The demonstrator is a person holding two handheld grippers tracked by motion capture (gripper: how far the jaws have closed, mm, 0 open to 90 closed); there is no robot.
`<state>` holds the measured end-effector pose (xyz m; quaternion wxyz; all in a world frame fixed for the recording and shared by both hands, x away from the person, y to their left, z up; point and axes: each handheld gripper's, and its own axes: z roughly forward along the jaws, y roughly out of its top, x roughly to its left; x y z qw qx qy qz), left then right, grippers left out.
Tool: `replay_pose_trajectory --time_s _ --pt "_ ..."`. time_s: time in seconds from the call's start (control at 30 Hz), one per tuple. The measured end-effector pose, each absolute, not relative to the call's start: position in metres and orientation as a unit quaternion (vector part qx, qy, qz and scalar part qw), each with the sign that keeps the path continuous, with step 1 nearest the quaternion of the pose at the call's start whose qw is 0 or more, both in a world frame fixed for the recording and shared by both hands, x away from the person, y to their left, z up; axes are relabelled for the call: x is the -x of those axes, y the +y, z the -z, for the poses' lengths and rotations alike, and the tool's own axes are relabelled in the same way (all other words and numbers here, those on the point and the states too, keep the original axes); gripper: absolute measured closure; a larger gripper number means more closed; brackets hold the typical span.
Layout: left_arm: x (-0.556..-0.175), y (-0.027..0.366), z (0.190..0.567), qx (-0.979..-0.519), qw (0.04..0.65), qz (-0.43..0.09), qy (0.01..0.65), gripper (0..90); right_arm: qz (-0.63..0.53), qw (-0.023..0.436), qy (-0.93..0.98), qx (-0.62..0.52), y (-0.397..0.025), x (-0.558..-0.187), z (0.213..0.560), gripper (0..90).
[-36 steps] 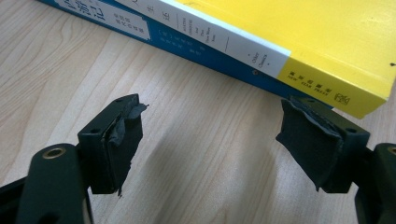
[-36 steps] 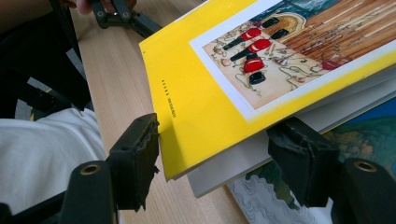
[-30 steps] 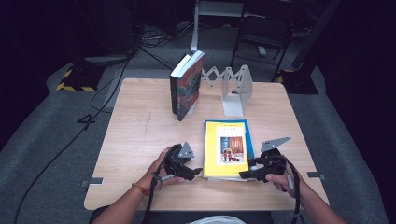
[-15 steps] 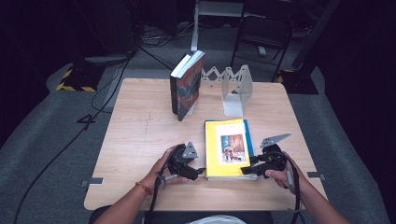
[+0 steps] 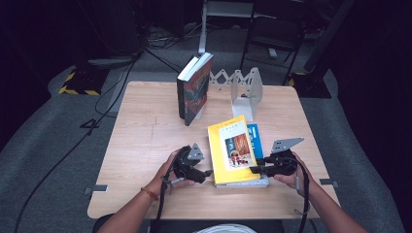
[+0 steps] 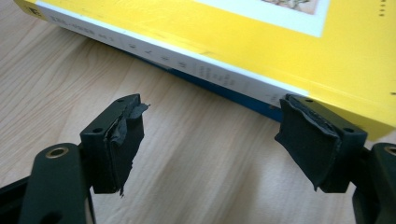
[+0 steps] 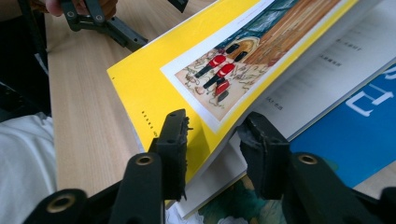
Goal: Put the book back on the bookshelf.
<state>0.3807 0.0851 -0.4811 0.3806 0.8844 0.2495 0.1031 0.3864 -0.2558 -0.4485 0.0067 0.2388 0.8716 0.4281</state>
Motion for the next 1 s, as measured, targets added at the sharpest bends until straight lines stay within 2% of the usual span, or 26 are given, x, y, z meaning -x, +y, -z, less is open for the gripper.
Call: replay_pose_trajectory --time_s 0.1,0.23,0.33,0.5,0.57,0.67,1.0 --pt "-0.386 0.097 0.483 -0.882 0.378 -0.109 0.26 21.4 -0.43 0.02 0.871 -0.238 -0.253 -0.383 0.449 67.9" --pt "-0.397 0.114 0.48 -0.854 0.418 -0.075 0.3 21.2 -0.432 0.03 0.87 -0.234 -0.252 -0.38 0.45 68.7" --pt "-0.403 0.118 0.476 -0.843 0.44 -0.052 0.304 20.5 -0.434 0.034 0.87 -0.233 -0.252 -0.378 0.45 69.0" --pt "-0.409 0.113 0.477 -0.837 0.457 -0.045 0.298 20.9 -0.439 0.049 0.869 -0.225 -0.251 -0.375 0.451 69.4" --pt "-0.414 0.11 0.477 -0.834 0.463 -0.02 0.3 18.4 -0.44 0.053 0.869 -0.222 -0.251 -0.374 0.451 69.6" --pt "-0.417 0.104 0.475 -0.827 0.472 -0.013 0.306 17.2 -0.442 0.065 0.869 -0.212 -0.251 -0.37 0.451 69.9" --pt "-0.427 0.09 0.485 -0.827 0.458 -0.004 0.326 14.1 -0.451 0.07 0.869 -0.19 -0.253 -0.363 0.45 70.8"
